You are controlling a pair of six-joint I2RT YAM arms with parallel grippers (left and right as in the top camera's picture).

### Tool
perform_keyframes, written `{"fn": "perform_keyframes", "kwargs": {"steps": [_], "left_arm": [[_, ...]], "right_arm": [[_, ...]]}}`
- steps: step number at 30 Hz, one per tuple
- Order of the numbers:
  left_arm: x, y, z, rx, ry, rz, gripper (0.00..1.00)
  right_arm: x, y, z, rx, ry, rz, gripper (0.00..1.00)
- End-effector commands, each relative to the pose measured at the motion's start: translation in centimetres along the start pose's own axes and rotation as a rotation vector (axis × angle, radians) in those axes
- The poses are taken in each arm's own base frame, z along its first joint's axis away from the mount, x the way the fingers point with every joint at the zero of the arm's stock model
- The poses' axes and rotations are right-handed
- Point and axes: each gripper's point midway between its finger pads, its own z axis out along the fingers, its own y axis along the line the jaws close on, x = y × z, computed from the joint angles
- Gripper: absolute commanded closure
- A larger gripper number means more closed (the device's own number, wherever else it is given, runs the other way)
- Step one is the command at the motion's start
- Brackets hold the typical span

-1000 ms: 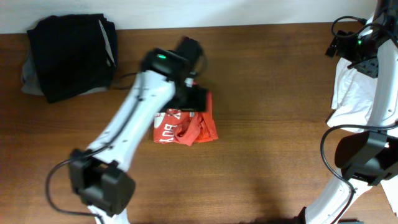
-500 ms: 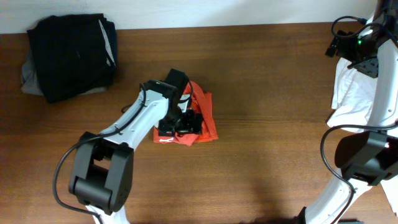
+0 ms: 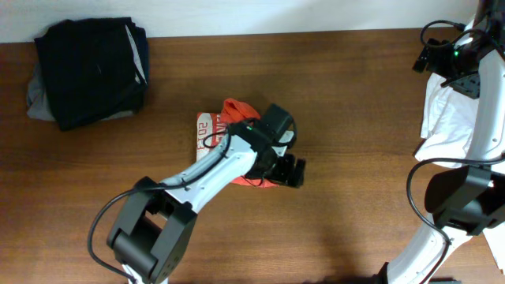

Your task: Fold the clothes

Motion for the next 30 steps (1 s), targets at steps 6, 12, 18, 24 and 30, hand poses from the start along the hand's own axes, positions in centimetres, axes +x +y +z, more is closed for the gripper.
{"fn": "perform_keyframes", "kwargs": {"steps": [6,12,18,24,30], "left_arm": [[-6.7,6.4,-11.6,-0.111,-0.274,-0.241,0.01],[-9.4,12.4,-9.1,-0.036,-0.27,-0.407,0.01],[-11.9,12.9,-4.1,0.066,-0.259,-0.427,0.03],[-13.8,11.2,-4.2,0.154,-0.31,-0.368,0.3],[-14.6,6.9,-3.1,0.182,-0.336,-0.262,0.32]], "right_arm": [[-0.2,-0.1,-0.3,-0.003,-0.01,-0.001,0.02],[-0.2,-0.1,-0.3,-0.003,-0.01,-0.001,0.02],[-0.2,-0.1,-0.3,-0.003,-0.01,-0.001,0.02],[-0.2,-0.1,-0.3,-0.003,-0.01,-0.001,0.02],[-0.2,-0.1,-0.3,-0.003,-0.01,-0.001,0.02]]}}
